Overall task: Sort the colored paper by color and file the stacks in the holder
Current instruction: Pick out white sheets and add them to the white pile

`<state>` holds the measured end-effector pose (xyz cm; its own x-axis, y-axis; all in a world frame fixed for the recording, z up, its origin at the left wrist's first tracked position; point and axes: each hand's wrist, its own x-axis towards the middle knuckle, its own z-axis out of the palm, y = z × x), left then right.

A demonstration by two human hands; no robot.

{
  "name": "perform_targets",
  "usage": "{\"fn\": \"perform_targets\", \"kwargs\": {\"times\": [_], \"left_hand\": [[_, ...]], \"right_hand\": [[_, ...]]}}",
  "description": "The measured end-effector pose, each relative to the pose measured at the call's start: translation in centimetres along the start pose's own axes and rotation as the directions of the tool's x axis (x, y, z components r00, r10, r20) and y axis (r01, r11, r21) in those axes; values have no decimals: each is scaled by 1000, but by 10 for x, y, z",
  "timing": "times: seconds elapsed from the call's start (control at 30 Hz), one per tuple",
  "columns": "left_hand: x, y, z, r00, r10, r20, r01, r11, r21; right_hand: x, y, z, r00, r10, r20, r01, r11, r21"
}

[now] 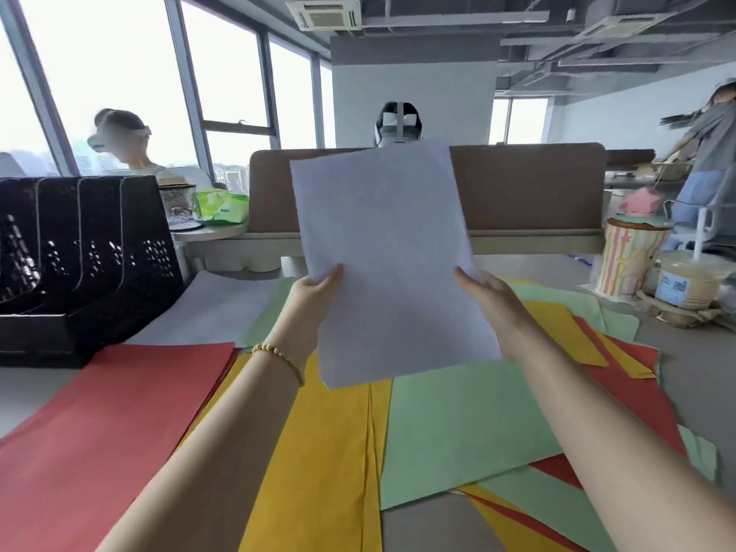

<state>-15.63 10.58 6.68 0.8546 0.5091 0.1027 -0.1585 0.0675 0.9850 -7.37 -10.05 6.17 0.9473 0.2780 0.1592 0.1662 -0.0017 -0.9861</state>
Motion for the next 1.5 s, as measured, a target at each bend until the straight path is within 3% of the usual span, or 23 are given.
{"fn": "perform_targets", "kwargs": {"times": [0.17,0.33,0.4,0.53,0.63,0.77,0.87,1.07,1.2,1.27,1.37,1.5], "left_hand": [[19,-6,-66,991,-50,-127,60,996,72],[25,-2,-122,975,-180,-132,217,906,365],[33,-2,-151,966,-223,-131,255,905,341],[47,-6,-205,990,-120,-76,141,895,424],[58,-9,-221,980,-2,-198,127,770,625],[88,-22,-238,924,80,-375,203,729,654],[112,-32,-252,912,136,-386,222,628,746],[139,-47,-252,924,110,-366,340,203,918],[138,-50,-248,928,135,-346,361,-111,926],[136,-49,-246,946,141,-293,318,-218,923],[133,-48,-238,973,93,-210,226,-233,946],[122,-42,-197,994,76,-78,86,-99,991]], "right_hand": [[11,32,54,957,154,245,-111,977,-181],[45,59,126,960,246,134,-221,959,-180],[57,63,155,946,301,121,-284,948,-144],[75,67,212,921,355,163,-332,931,-152],[85,66,251,917,345,202,-331,938,-100],[90,62,288,917,263,301,-217,960,-176],[99,69,307,901,218,375,-58,917,-395],[111,83,321,898,166,407,122,796,-593],[101,87,321,838,154,523,360,564,-743],[97,86,320,801,190,568,435,467,-770],[97,80,306,807,195,558,420,474,-774],[96,71,260,860,123,495,373,513,-774]]}}
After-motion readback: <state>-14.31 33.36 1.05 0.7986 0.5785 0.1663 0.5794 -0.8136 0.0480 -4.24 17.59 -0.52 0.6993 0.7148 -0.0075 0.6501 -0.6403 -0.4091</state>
